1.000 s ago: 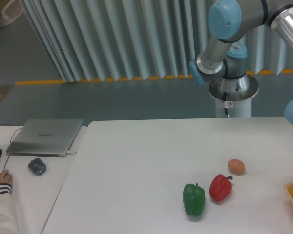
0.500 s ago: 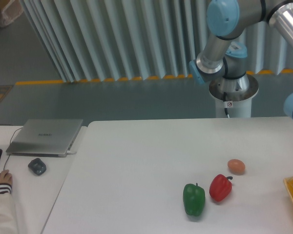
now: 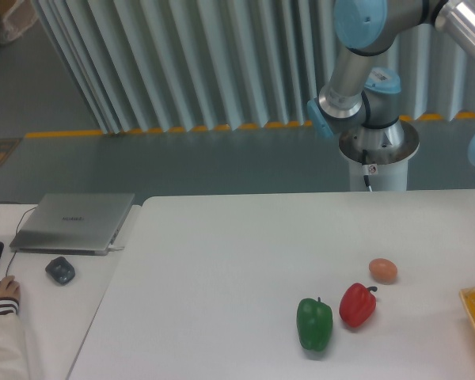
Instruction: Place the triangular bread on the table
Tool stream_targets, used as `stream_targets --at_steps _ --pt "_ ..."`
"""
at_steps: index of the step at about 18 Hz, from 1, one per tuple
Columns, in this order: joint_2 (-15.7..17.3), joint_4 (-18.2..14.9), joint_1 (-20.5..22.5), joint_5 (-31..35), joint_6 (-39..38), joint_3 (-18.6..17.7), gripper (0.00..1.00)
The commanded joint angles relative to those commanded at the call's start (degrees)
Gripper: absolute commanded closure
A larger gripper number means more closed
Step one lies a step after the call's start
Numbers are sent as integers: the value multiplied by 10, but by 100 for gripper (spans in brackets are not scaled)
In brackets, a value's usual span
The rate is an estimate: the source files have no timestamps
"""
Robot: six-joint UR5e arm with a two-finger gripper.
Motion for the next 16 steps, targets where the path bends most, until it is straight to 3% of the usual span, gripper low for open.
stream_targets --at_steps 13,15,16 --pt "-30 7 -3 27 -3 -8 1" --pt "-31 7 -3 27 -4 -8 13" --pt "-30 7 -3 26 -4 -7 33"
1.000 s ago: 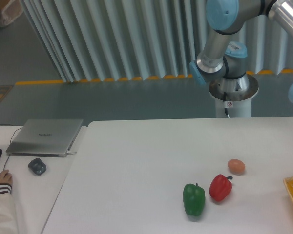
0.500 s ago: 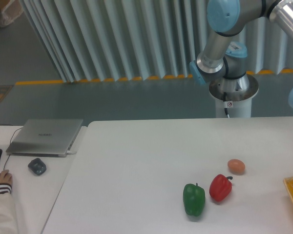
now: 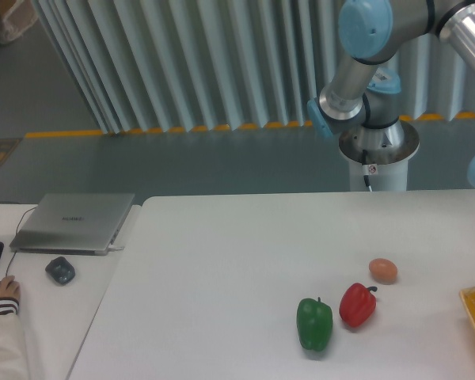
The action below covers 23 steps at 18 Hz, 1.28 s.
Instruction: Place the triangular bread on the table
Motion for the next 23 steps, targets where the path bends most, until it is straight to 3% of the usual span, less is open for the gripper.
stream_targets --at_steps 3,6,7,13,16,19,23 --pt "2 0 -1 1 -3 1 49" --pt "3 -2 -1 2 -5 1 73" --pt "4 -2 -1 2 -5 1 75" --pt "18 -29 4 -4 -4 11 75" --pt "27 -68 12 -21 -3 19 75" --pt "63 -135 36 -100 10 19 75" --pt "98 -196 19 -133 14 18 76"
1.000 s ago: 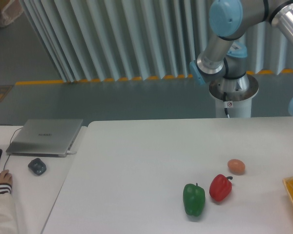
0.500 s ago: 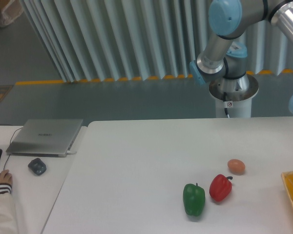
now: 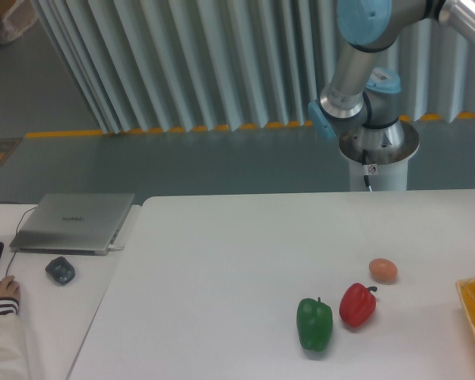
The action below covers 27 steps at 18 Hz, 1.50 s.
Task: Place the triangular bread on the table
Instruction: 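Carry the held bread slice over the table beside the peppers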
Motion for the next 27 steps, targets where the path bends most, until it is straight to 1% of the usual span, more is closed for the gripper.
stream_targets --at_steps 2,4,5,7,9,10,11,14,16,17,19,22,25,27 --pt "14 -25 2 -55 -1 -1 76" --pt "28 -41 -1 -95 -3 -7 76" --pt "34 -53 -6 -96 -2 -8 76" --pt "36 -69 -18 -98 0 -8 76" --pt "42 -73 -48 -98 -1 -18 76" --pt "50 -72 -61 -95 -1 -31 76" --pt "51 -71 -71 -95 -2 -39 76" --pt "52 -73 -101 -91 -2 -48 76" --pt "59 -73 -122 -92 -2 -59 76" --pt "58 -73 -143 -90 -7 -59 76" --pt "59 -73 -171 -90 -9 -62 76" --pt "58 -71 -205 -89 -11 -67 76" --pt "54 -69 -253 -77 -56 -72 75" --pt "54 -68 -270 -77 -66 -76 75"
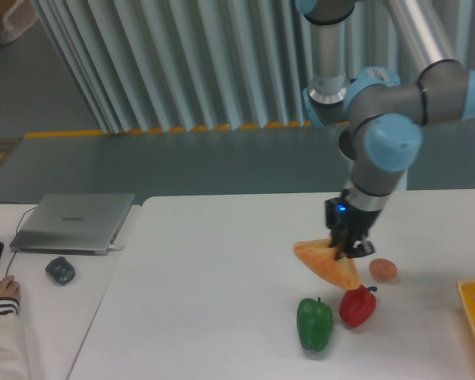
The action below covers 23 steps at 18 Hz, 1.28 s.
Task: Place the triangular bread on the table
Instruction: 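Carry the held bread slice over the table beside the peppers, then lower the bread slice onto the table and open the gripper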
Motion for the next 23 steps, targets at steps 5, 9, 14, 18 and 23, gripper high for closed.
stream_targets --at_steps 5,9,14,18,23 --pt "-21 1 -54 33 -29 -1 74" --pt "-25 4 -66 41 -34 -4 68" --pt "-30 42 -69 91 -31 -4 6" --pt "-30 52 -70 107 -34 -6 0" --pt "-26 140 -71 112 -36 -25 0"
